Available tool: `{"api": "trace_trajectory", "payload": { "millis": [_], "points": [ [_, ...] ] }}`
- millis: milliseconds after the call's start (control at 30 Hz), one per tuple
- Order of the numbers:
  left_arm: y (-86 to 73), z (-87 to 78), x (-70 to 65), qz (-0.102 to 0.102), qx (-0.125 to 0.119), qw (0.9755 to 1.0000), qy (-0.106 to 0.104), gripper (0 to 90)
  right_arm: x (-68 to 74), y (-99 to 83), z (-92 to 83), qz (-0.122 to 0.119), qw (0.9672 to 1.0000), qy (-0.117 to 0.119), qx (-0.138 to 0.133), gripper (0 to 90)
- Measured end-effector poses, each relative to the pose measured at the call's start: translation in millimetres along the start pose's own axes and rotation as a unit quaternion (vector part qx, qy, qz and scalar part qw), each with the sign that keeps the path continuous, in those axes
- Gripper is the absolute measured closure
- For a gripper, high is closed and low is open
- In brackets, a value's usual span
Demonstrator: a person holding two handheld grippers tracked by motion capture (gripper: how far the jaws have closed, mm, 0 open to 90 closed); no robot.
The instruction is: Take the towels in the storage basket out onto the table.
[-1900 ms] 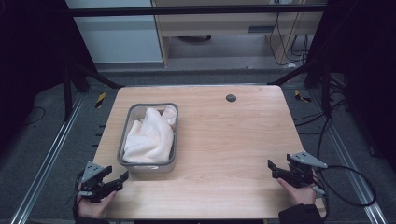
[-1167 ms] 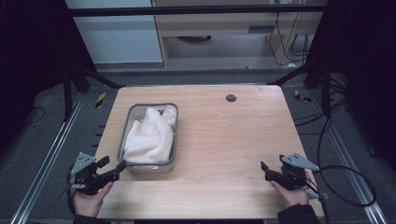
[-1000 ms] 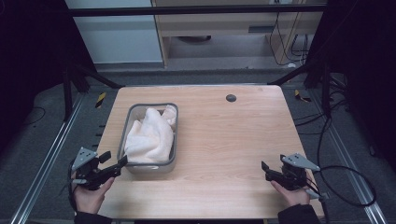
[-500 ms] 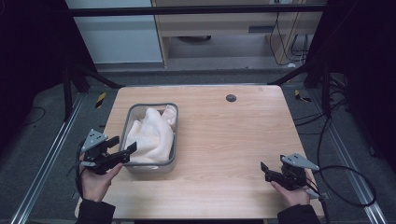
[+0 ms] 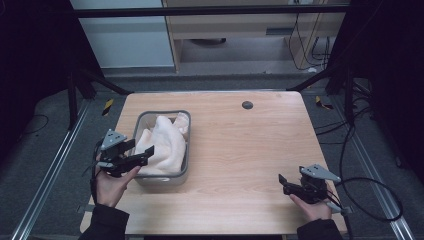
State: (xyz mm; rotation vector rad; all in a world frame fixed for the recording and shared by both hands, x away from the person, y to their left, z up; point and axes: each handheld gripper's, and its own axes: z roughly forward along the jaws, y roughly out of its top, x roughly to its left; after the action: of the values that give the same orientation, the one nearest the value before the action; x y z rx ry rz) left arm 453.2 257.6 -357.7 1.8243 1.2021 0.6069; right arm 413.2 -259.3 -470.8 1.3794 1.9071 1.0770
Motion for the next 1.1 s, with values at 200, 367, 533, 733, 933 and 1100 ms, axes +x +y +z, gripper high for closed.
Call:
{"api": "trace_trajectory", "payload": {
  "millis": [200, 367, 533, 733, 933, 1100],
  "points": [
    [2.4, 13.6, -1.6, 0.002, 0.012, 0.9999, 0.001, 26.0, -0.5, 0.0, 1.0, -0.001, 1.0, 0.0, 0.001, 18.9],
    [3.2, 25.9, -3.2, 0.008, 0.03, 0.9995, 0.005, 25.8, 0.0, -0.3, 1.9, -0.002, 1.0, 0.0, 0.004, 18.8],
    [4.6, 38.6, -5.9, 0.009, 0.045, 0.9989, 0.003, 25.3, -0.5, -0.7, 3.0, -0.003, 1.0, -0.001, 0.006, 18.6],
    [6.5, 47.6, -10.0, 0.019, 0.057, 0.9982, 0.006, 24.5, -0.6, -0.3, 2.9, 0.0, 1.0, 0.001, 0.009, 18.2],
    [9.1, 58.4, -15.9, 0.023, 0.073, 0.9971, 0.005, 23.2, -2.0, -0.3, 4.1, -0.006, 0.9999, -0.001, 0.012, 18.0],
    [10.1, 68.6, -21.7, 0.023, 0.082, 0.9964, 0.003, 22.7, -2.8, -0.3, 3.8, -0.001, 0.9999, 0.001, 0.013, 18.0]
  ]
}}
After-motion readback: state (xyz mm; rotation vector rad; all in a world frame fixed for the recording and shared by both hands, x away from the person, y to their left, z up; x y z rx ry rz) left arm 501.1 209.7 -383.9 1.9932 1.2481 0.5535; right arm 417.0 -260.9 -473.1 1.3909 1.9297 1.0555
